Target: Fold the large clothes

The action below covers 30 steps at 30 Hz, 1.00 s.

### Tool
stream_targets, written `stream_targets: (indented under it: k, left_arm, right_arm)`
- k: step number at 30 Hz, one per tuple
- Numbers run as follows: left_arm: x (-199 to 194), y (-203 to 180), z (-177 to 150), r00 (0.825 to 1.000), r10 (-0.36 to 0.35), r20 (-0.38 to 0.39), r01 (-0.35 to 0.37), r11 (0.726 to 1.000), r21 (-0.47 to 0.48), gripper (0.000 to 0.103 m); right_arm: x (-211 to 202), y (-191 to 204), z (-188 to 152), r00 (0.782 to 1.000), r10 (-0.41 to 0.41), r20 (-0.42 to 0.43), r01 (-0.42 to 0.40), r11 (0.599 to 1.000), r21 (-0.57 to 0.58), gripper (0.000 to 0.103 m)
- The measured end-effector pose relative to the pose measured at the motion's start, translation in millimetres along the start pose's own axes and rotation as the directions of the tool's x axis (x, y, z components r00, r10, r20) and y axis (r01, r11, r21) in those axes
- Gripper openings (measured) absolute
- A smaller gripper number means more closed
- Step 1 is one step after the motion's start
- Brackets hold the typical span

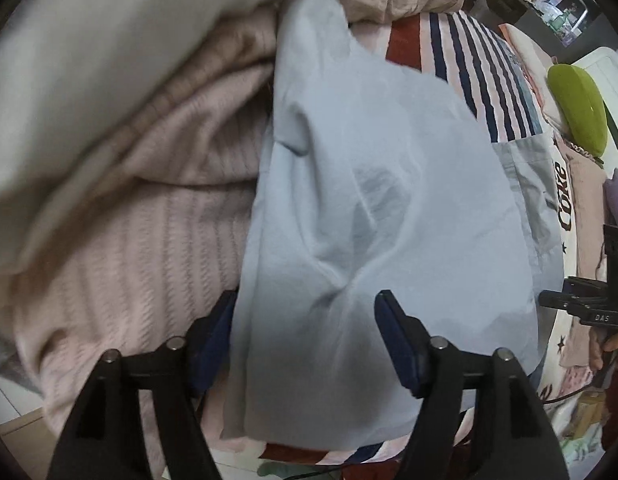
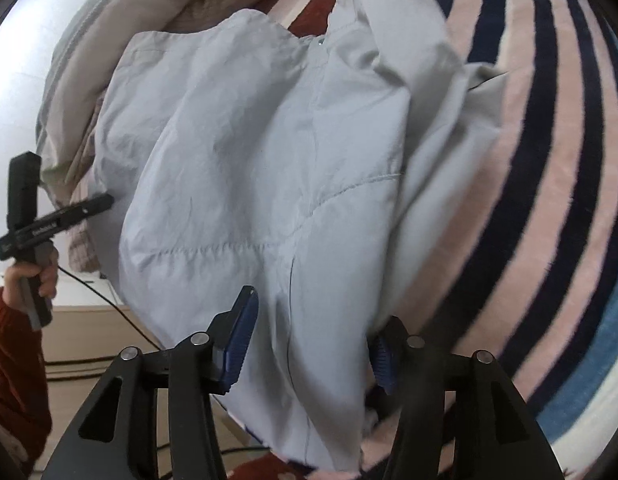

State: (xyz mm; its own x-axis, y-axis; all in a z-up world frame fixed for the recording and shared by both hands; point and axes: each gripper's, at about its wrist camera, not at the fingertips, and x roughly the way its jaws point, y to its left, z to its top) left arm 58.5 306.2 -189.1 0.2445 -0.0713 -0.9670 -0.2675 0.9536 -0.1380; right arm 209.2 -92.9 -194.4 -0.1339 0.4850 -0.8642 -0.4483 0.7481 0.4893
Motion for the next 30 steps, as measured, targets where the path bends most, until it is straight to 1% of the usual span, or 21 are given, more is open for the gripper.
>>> stream_targets:
  k: [1,2,4,5,8,10,12,15,17,19,21,22,23,25,26,28,30]
  left_arm:
    - [-5,-2,1,1.0,0.005,0.005,-0.005,1.0,-0.004,0.076]
    - [-13,-3,-2,1.0,0.009,0.011,-0.009,1.0,-0.009,0.078]
    - [-29,-6,-8,0.999,0.004,0.035,-0.004,1.0,-0.009,0.078]
    - [-38,-5,-13,0.999,0.007,0.045,-0.007,1.0,-0.007,0.078]
    - [-60,-10,-22,0.996,0.027,0.08,-0.027,1.0,-0.003,0.078]
    - [-72,-19,-25,0.994,0.055,0.092,-0.055,0.998,-0.005,0.079]
    - [-85,-31,-27,0.99,0.075,0.121,-0.077,0.997,0.011,0.079]
    - [-111,-46,-37,0.981,0.083,0.173,-0.088,0.996,0.021,0.081]
    - [-130,-61,-42,0.972,0.089,0.216,-0.098,0.995,0.029,0.082]
    - [-149,-78,-49,0.96,0.099,0.262,-0.113,0.993,0.04,0.083]
    - [-168,-97,-56,0.945,0.101,0.311,-0.126,0.99,0.061,0.083]
    - [-177,-109,-60,0.936,0.103,0.336,-0.135,0.988,0.073,0.083]
    - [-188,-123,-67,0.925,0.101,0.365,-0.143,0.986,0.089,0.085]
    - [-205,-146,-78,0.914,0.074,0.4,-0.129,0.985,0.111,0.09]
    - [-213,-158,-85,0.905,0.064,0.421,-0.126,0.985,0.12,0.091]
    - [-230,-181,-100,0.884,0.051,0.465,-0.133,0.98,0.147,0.093]
    - [-244,-204,-116,0.854,0.035,0.519,-0.139,0.977,0.162,0.097]
  right_arm:
    - [-1,5,-1,1.0,-0.01,0.004,0.01,1.0,-0.007,0.048]
    - [-6,6,-3,1.0,-0.022,0.01,0.022,1.0,-0.012,0.048]
    - [-15,11,-7,0.999,-0.041,0.032,0.041,0.999,-0.017,0.048]
    - [-25,6,-16,0.998,-0.046,0.049,0.047,0.999,-0.021,0.048]
    - [-48,4,-27,0.991,-0.077,0.105,0.081,0.996,-0.029,0.05]
    - [-64,2,-35,0.986,-0.102,0.133,0.108,0.993,-0.04,0.051]
    - [-81,4,-44,0.977,-0.133,0.168,0.143,0.988,-0.052,0.051]
    - [-110,11,-59,0.964,-0.144,0.223,0.161,0.985,-0.057,0.055]
    - [-128,16,-68,0.956,-0.153,0.25,0.175,0.982,-0.066,0.057]
    - [-148,23,-81,0.945,-0.168,0.281,0.198,0.977,-0.084,0.058]
    - [-170,31,-97,0.927,-0.19,0.322,0.233,0.967,-0.101,0.06]
    - [-179,34,-105,0.921,-0.193,0.339,0.242,0.964,-0.109,0.062]
    - [-193,38,-117,0.91,-0.197,0.366,0.255,0.959,-0.119,0.063]
    - [-212,42,-135,0.891,-0.198,0.408,0.271,0.954,-0.129,0.065]
    - [-223,44,-146,0.88,-0.198,0.432,0.279,0.952,-0.13,0.066]
    - [-244,47,-168,0.859,-0.19,0.476,0.286,0.948,-0.137,0.067]
    - [-263,52,-192,0.824,-0.204,0.528,0.324,0.935,-0.144,0.07]
